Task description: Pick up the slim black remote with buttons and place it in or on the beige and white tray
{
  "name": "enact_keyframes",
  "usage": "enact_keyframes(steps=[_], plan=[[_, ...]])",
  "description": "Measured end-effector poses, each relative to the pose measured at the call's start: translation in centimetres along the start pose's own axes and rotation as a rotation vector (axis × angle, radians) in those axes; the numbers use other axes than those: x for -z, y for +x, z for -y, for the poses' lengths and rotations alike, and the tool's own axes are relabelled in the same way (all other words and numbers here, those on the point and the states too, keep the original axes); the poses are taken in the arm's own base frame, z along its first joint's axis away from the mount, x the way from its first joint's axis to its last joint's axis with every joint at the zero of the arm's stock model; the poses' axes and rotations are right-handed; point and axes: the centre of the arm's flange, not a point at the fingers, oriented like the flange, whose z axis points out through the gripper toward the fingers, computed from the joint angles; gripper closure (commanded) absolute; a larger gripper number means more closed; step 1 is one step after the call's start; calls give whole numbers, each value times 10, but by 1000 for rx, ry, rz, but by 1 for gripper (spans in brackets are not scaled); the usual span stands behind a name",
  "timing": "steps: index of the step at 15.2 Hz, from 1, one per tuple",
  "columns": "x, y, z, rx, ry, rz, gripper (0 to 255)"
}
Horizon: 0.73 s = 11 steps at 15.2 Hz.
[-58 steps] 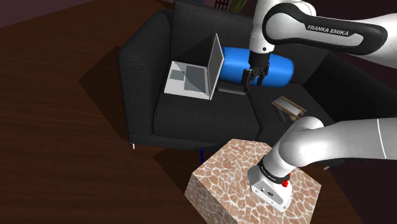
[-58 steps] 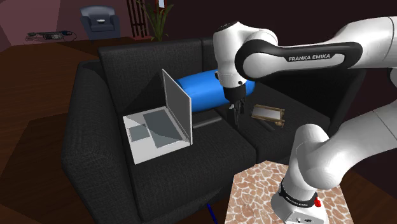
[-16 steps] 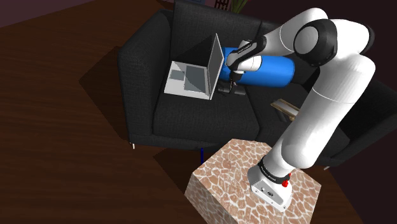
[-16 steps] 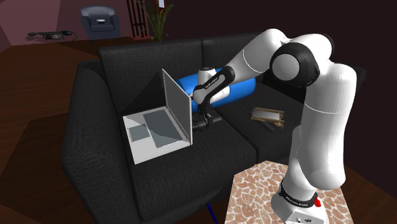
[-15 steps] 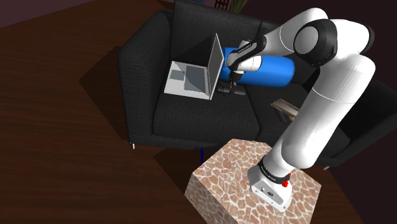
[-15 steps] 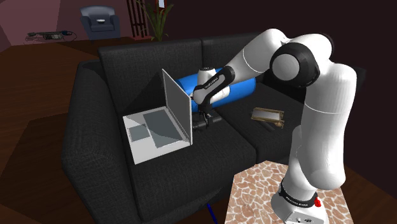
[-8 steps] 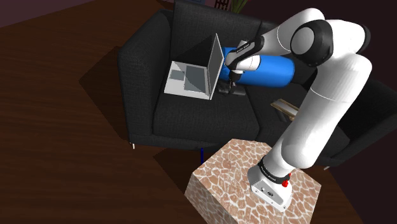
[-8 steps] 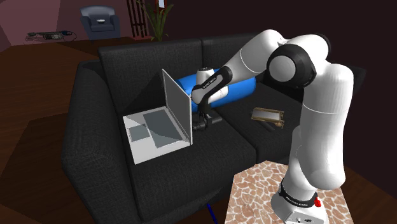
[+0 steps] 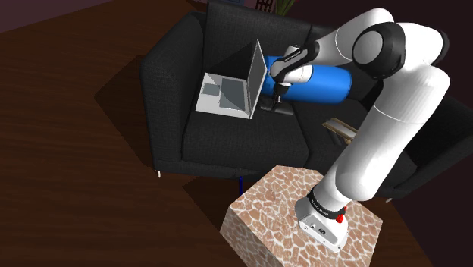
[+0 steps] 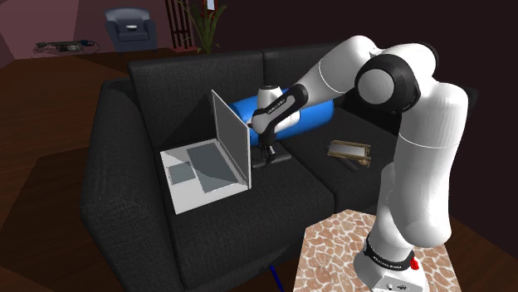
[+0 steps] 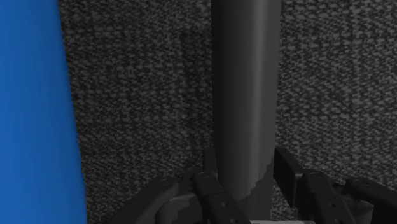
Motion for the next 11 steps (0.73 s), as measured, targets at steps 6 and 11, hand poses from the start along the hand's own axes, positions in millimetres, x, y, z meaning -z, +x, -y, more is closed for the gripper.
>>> enact_keyframes(steps=[6,11], plan=[[26,-3,1,4,28,12,255],[55,-3,1,-2,19,11,255]])
